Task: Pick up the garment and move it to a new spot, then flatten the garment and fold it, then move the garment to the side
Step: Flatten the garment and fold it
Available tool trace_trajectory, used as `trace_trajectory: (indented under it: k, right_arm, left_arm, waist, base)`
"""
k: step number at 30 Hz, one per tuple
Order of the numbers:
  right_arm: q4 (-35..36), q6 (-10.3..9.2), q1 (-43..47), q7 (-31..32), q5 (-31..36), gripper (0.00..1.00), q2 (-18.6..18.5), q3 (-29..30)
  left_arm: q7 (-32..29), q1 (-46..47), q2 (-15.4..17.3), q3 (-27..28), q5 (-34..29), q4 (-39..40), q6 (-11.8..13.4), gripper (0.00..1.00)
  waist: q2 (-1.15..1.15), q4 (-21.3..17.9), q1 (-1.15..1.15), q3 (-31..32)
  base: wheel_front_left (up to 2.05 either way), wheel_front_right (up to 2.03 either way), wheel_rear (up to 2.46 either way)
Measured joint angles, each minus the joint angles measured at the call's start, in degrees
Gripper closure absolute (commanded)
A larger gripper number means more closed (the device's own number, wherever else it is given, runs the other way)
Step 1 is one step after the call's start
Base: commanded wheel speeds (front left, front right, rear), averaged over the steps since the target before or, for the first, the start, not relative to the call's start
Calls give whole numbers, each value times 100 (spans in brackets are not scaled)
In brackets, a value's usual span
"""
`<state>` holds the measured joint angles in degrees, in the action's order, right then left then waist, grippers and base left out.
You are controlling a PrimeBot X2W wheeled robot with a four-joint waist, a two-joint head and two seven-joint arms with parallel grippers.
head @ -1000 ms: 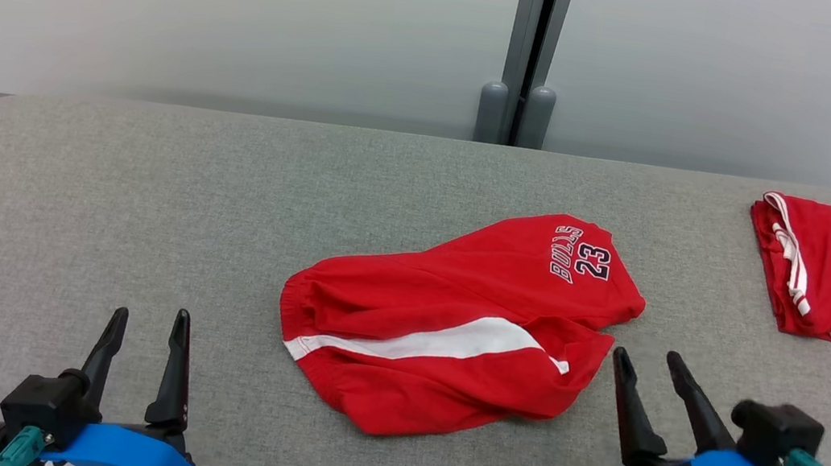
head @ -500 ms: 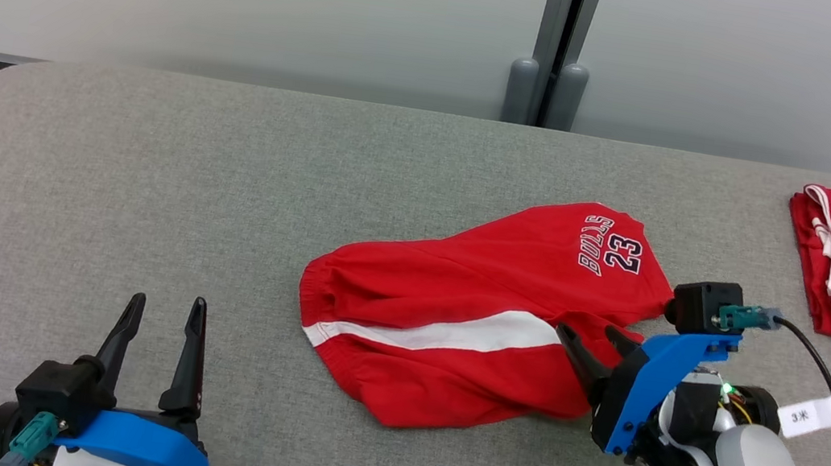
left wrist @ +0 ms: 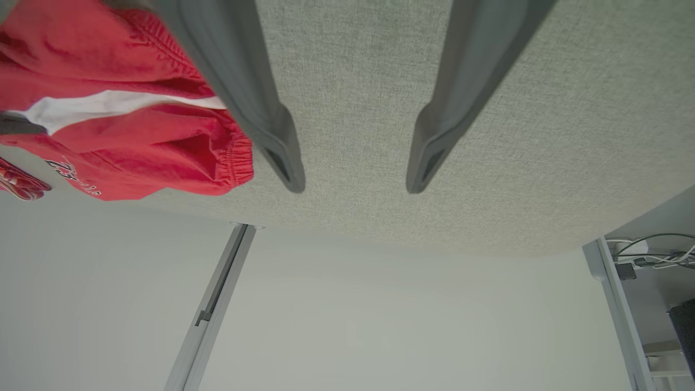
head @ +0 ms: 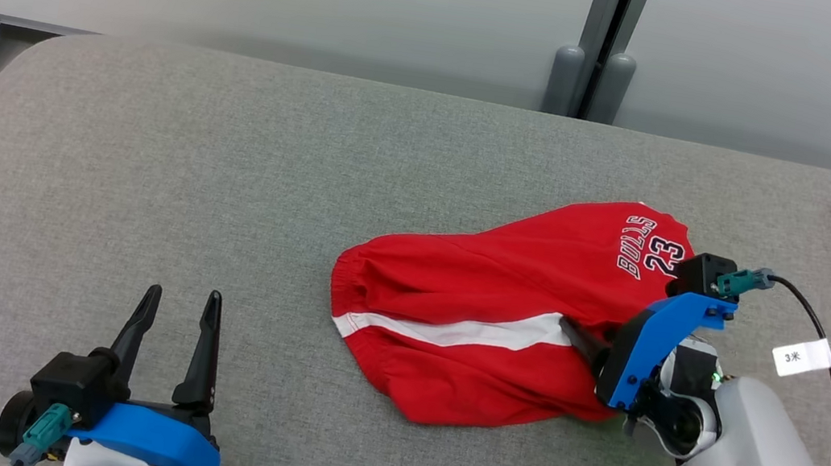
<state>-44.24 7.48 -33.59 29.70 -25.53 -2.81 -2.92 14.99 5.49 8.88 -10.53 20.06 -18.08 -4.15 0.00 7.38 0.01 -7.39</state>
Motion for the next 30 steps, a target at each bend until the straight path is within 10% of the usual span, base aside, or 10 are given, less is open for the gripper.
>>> trace_trajectory:
  k: [5,7,15,30]
  right_arm:
    - [-888,0,-466,-432,-253,0,-1,-215]
    - [-1204,0,-623,-609,-293,100,2,-391]
    - [-1206,0,-850,-1415,-1170,100,3,-973]
    - [2346,0,821,-1555,-2920,100,5,-576]
  left_arm:
    - [0,2,-38,23,-43,-55,-47,0]
    - [0,7,-59,23,-48,-71,-66,0]
    - [0,59,-118,76,-90,-88,-102,0]
    - [0,-101,-175,245,-151,18,-103,0]
  waist:
    - [0,19,-1,7]
    - [0,15,-1,0]
    - [0,-39,-1,13]
    - [0,-316,-1,217]
  base:
    - [0,0,0]
    - [0,0,0]
    - [0,0,0]
    - [0,0,0]
